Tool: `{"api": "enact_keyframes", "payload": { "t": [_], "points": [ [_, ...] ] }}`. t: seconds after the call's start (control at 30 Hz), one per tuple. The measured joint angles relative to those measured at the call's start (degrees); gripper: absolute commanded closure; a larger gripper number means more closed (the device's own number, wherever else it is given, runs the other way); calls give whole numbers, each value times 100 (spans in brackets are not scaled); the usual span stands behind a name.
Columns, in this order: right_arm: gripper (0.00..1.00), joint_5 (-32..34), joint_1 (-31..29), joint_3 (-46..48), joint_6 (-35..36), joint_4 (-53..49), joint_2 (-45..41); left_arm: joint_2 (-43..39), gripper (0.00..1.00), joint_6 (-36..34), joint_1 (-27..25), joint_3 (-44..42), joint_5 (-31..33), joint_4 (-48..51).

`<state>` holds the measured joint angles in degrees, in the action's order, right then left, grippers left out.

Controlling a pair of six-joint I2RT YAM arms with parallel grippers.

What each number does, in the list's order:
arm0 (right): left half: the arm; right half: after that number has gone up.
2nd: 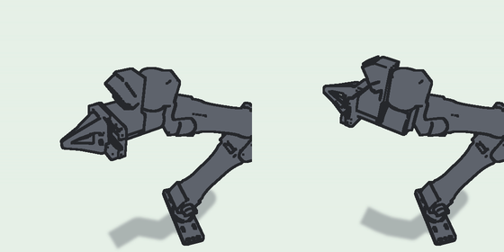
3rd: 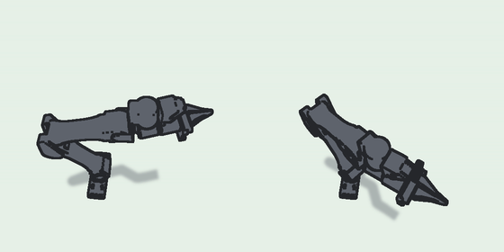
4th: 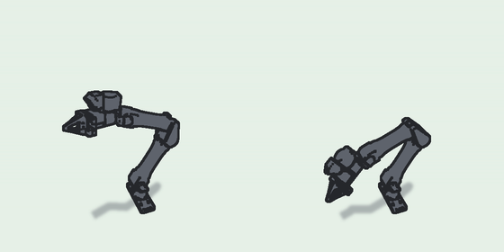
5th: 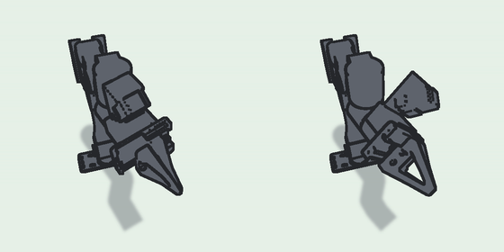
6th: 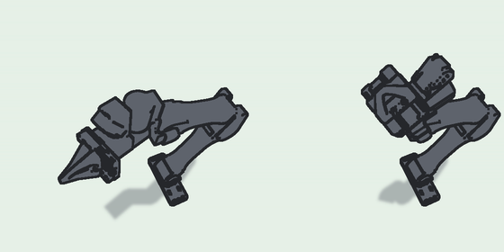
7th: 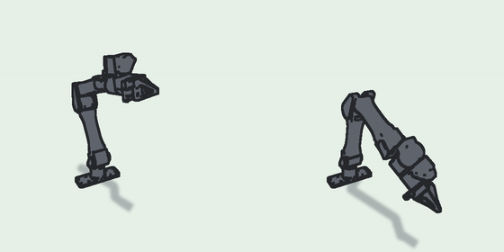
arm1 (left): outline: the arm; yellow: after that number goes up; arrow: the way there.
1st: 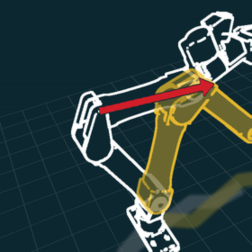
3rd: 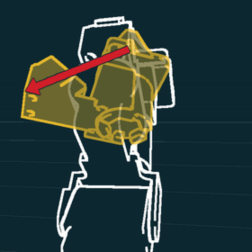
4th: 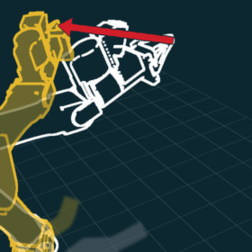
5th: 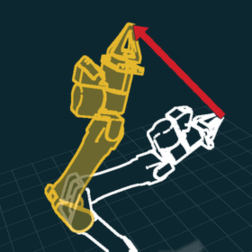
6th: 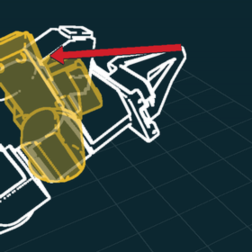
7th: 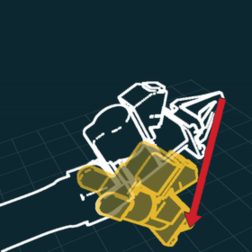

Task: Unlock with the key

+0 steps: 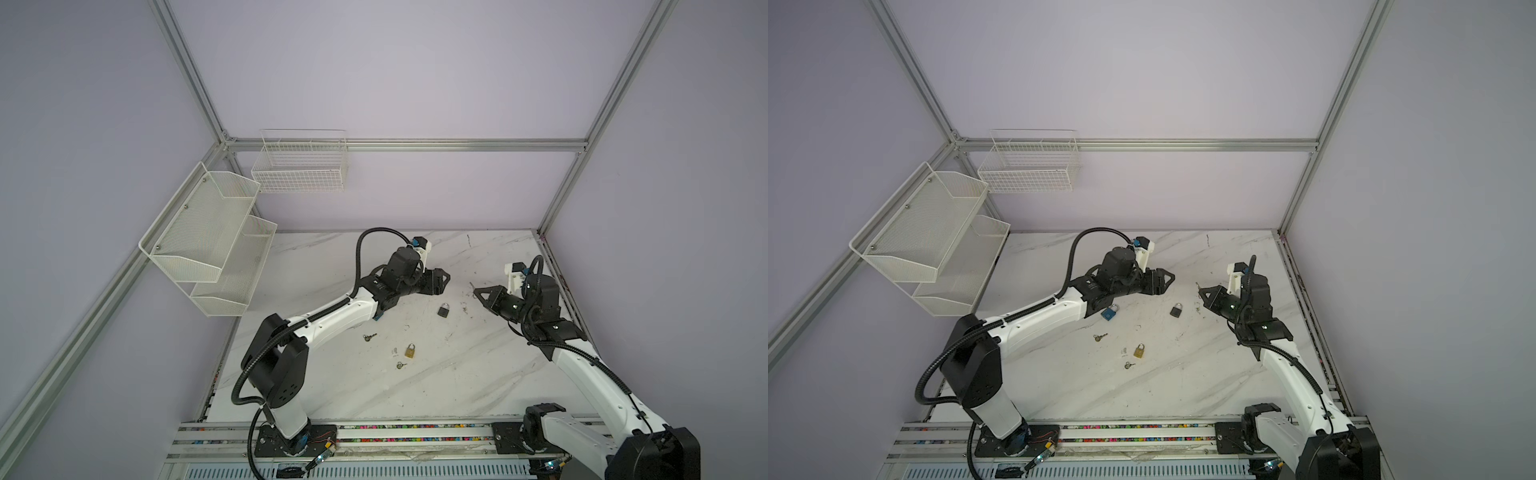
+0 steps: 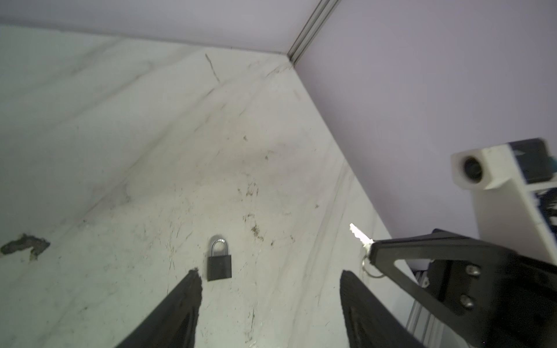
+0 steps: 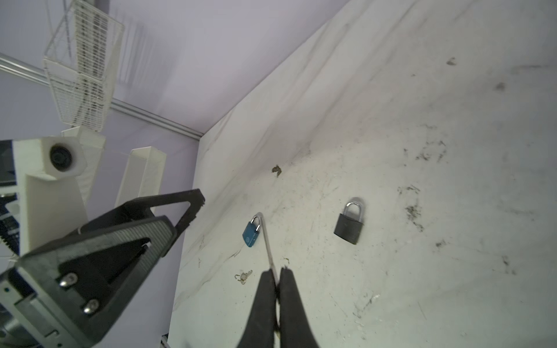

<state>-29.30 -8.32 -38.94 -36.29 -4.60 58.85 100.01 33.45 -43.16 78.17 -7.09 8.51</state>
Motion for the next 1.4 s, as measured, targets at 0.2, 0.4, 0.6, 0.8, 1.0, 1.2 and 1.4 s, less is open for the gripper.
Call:
{"api": "enact_keyframes", "payload": {
  "t": [0.2,0.4,0.6,0.8,1.0,1.2,1.4],
  "points": [
    [100,13,326,374,129,-164,120,1097,29,-173,-334,306,365,933],
    [100,22,501,516,212,-168,203,1792,29,-463,-544,1102,789,1565],
    [100,-13,516,531,232,-164,234,2356,31,-748,-693,1939,1360,1996],
    [100,-7,516,529,225,-166,234,2986,37,-925,-763,2535,1696,2422],
    [100,-7,516,498,221,-164,234,3436,45,-1069,-798,3029,1928,2756],
    [100,-15,516,494,223,-166,234,3519,52,-1165,-804,3204,2037,2944],
    [100,-50,518,494,225,-166,234,3521,55,-1185,-820,3233,2103,3110]
  ]
}}
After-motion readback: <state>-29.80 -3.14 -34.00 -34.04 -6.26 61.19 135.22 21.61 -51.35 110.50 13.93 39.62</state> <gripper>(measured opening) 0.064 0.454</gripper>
